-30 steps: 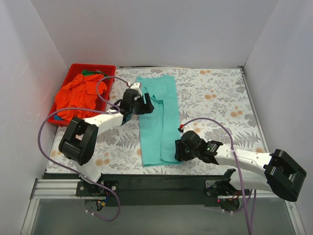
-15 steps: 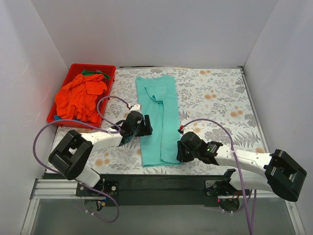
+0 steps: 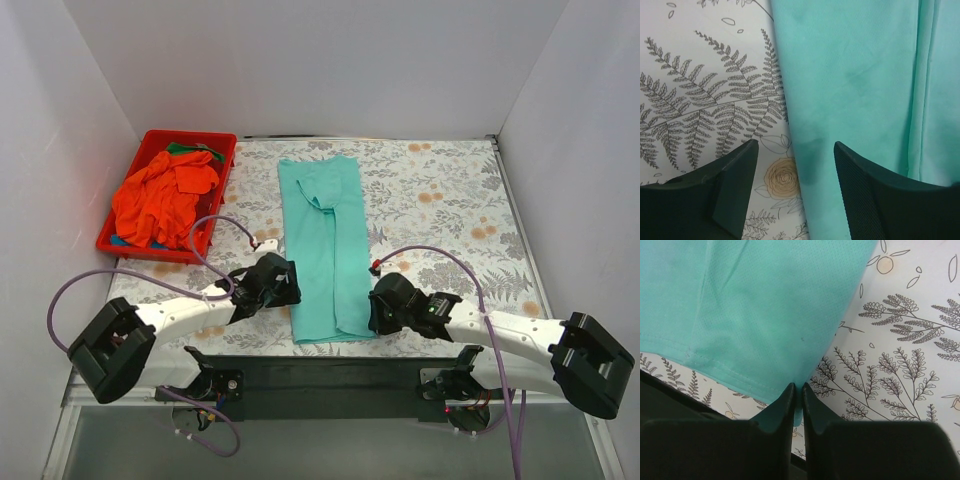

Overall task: Fold and stack the t-shirts
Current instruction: Fold the tshirt

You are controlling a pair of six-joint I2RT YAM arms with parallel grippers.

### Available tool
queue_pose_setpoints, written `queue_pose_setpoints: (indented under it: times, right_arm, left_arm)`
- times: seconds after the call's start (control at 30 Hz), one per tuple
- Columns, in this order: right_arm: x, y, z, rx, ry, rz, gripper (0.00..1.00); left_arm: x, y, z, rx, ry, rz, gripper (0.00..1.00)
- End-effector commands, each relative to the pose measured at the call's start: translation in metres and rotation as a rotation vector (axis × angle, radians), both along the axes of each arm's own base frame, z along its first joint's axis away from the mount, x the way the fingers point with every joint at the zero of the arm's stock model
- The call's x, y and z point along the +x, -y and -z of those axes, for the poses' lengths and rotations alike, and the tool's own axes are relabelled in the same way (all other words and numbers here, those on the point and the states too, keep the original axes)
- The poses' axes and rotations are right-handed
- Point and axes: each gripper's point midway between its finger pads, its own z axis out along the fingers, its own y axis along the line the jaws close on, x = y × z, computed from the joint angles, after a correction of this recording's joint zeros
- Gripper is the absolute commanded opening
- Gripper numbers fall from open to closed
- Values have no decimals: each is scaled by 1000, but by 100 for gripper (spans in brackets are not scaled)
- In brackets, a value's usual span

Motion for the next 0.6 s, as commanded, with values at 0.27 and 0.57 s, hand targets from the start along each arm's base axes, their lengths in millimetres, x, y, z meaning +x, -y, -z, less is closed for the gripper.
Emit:
queue_pose_setpoints:
  times: [0.27,0.57]
  right_arm:
    - [6,2,-5,-15,44,2,17]
    - [3,7,-1,-24,46,-20,18]
  left_arm:
    - [-40,-3,0,-24,-152,-3,46]
    - [-76,19,-10,-150,-235,75,38]
